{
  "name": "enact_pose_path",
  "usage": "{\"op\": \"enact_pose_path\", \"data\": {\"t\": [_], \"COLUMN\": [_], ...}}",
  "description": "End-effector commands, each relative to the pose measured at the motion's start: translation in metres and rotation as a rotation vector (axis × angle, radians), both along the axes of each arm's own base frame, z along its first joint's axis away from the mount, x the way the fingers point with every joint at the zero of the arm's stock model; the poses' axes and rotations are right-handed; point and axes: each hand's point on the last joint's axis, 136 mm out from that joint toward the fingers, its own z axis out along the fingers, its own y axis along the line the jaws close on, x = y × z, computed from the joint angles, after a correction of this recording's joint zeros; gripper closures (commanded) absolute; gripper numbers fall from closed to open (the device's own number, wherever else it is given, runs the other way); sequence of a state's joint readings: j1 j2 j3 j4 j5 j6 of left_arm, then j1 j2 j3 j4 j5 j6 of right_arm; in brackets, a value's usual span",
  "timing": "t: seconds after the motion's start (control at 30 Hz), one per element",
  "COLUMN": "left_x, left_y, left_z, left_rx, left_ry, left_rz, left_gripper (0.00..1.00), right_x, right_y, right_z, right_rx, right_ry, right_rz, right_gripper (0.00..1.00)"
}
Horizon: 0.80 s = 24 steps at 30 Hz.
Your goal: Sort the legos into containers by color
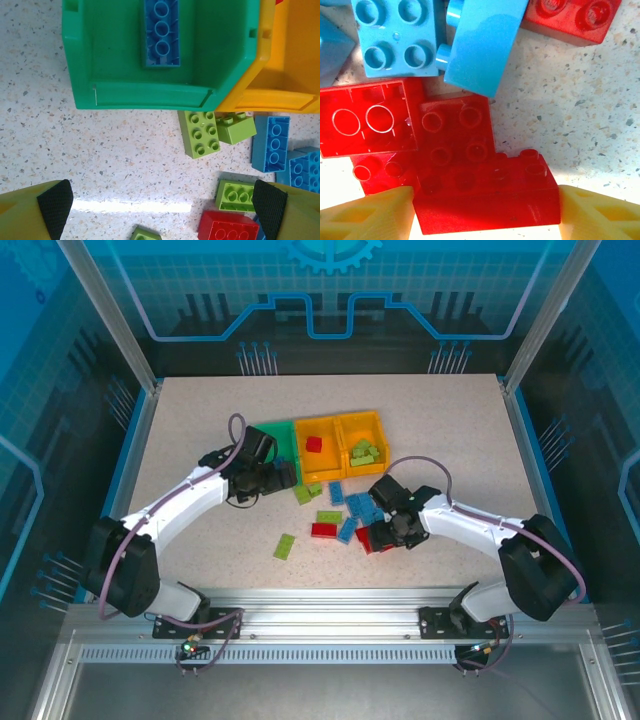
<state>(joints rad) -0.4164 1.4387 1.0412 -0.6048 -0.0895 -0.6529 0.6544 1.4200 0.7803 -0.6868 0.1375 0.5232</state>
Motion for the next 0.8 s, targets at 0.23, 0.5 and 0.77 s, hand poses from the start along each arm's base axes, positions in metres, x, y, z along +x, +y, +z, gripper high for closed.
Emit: {"op": "enact_pose_path", "data": {"t": [0.23,0.5,0.77], "left_x": [-0.012,-0.016,-0.028], "left_y": [0.007,0.011,0.018], "left_z": [-0.005,-0.01,-0.017], "left_rx": [0.013,0.024,0.047], "left_ry": [0.023,0.032,0.051], "left_rz": [0.021,0.023,0.021], "left_gripper": [0.03,0.03,0.02], "right_x": [-0.005,0.01,0.063], "right_y": [-0.016,-0.005,0.044], "right_z": [0.0,0.043,0.098], "right_rx": [-0.068,0.002,0.263], "right_ry": [0.007,-0.079,-0.202], "right_rz": [-0.038,-0.051,-0.102], "right_gripper": [0.39,0.4,0.38]}}
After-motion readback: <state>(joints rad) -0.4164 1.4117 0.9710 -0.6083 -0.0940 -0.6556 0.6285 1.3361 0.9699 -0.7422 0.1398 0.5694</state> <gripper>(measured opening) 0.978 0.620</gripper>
